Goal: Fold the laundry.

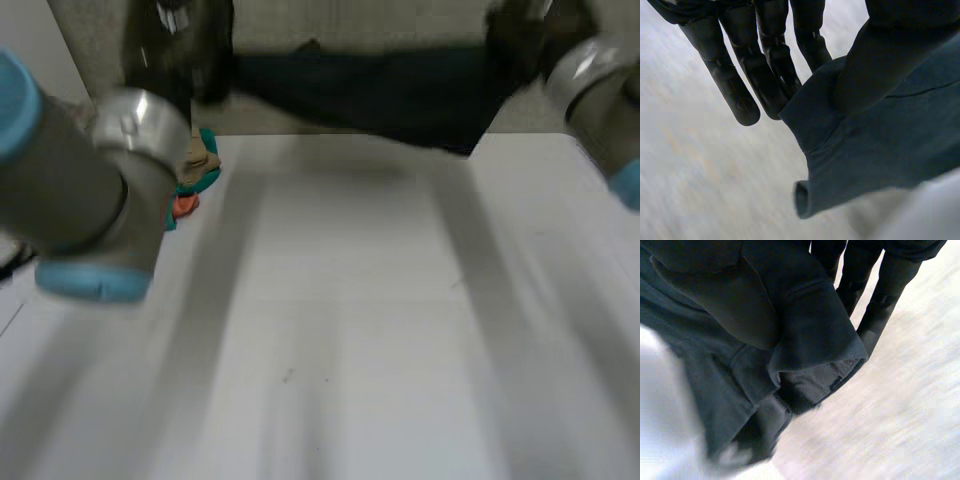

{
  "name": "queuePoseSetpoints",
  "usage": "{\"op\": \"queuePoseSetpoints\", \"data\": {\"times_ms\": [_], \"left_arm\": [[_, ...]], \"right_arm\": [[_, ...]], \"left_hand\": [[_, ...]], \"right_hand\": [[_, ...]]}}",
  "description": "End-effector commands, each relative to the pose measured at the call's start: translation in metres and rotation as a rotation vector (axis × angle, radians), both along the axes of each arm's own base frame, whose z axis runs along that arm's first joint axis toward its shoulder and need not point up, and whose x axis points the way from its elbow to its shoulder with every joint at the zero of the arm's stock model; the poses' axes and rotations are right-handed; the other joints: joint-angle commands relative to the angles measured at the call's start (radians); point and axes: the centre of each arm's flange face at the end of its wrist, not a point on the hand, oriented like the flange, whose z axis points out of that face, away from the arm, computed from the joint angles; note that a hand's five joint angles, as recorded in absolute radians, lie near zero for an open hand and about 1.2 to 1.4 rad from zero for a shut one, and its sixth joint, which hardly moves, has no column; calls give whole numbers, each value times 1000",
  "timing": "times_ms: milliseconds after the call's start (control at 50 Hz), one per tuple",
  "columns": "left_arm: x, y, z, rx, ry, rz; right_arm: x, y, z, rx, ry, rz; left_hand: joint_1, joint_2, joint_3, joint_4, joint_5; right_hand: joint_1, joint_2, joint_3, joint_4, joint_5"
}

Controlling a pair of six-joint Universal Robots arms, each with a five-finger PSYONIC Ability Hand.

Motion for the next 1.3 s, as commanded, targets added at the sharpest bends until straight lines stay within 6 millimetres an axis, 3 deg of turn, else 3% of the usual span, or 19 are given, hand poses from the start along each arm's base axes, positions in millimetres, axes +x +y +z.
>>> {"op": "queuePoseSetpoints", "data": {"times_ms": [20,40,120,160,180,240,260,300,320,400,520,600,660,760,900,940,1000,1300], "left_arm": [[17,27,-97,268,-173,-8],[19,31,-113,312,-202,-8],[20,35,-147,397,-257,-13],[19,35,-149,402,-258,-17],[18,35,-148,400,-255,-17],[18,35,-146,394,-253,-18],[17,34,-140,380,-242,-18],[17,34,-133,364,-229,-20],[17,34,-131,358,-226,-20],[14,35,-126,346,-219,-40],[13,35,-126,342,-220,-66],[10,33,-123,331,-213,-72],[8,30,-118,319,-204,-72],[6,26,-115,305,-198,-72],[3,23,-114,300,-194,-72],[3,22,-114,300,-193,-72],[4,23,-115,302,-194,-71],[5,17,-132,342,-219,-63]], "right_arm": [[-6,26,-110,415,256,38],[-6,28,-119,438,272,43],[-9,33,-152,528,300,40],[-10,34,-157,536,291,33],[-13,30,-159,529,259,9],[-14,27,-163,522,186,-31],[-17,25,-164,519,139,-64],[-19,26,-160,506,105,-94],[-21,29,-144,478,65,-109],[-27,50,-115,444,31,-101],[-38,88,-100,448,34,-92],[-46,115,-103,479,38,-89],[-48,135,-117,535,44,-56],[-46,153,-140,588,41,12],[-38,135,-162,524,-34,18],[-33,125,-176,527,-29,16],[-29,107,-183,499,-29,1],[-21,62,-197,449,-20,-61]], "left_hand": [[227,197,202,196,247],[227,197,202,196,247],[227,197,202,196,247],[227,197,202,196,247],[227,197,202,196,247],[227,197,202,196,247],[227,197,202,196,247],[227,197,202,196,247],[227,197,202,196,247],[227,197,202,196,247],[227,197,202,196,247],[227,197,202,196,247],[227,197,202,196,247],[227,197,202,196,247],[227,197,202,196,247],[227,197,202,196,247],[227,197,202,196,247],[227,197,202,196,247]], "right_hand": [[251,220,207,195,216],[251,220,207,195,216],[251,220,207,195,216],[36,5,-8,-20,2],[-247,-278,-291,-304,-282],[-376,-407,-420,-432,-410],[-542,-573,-586,-598,-577],[-778,-808,-821,-834,-812],[-848,-879,-892,-905,-883],[-846,-877,-890,-902,-881],[-673,-704,-717,-730,-708],[-439,-470,-482,-495,-473],[-221,-252,-265,-277,-256],[-194,-225,-238,-250,-229],[-470,-501,-514,-526,-505],[-476,-507,-520,-532,-511],[-473,-504,-517,-530,-508],[-421,-451,-464,-477,-455]]}}
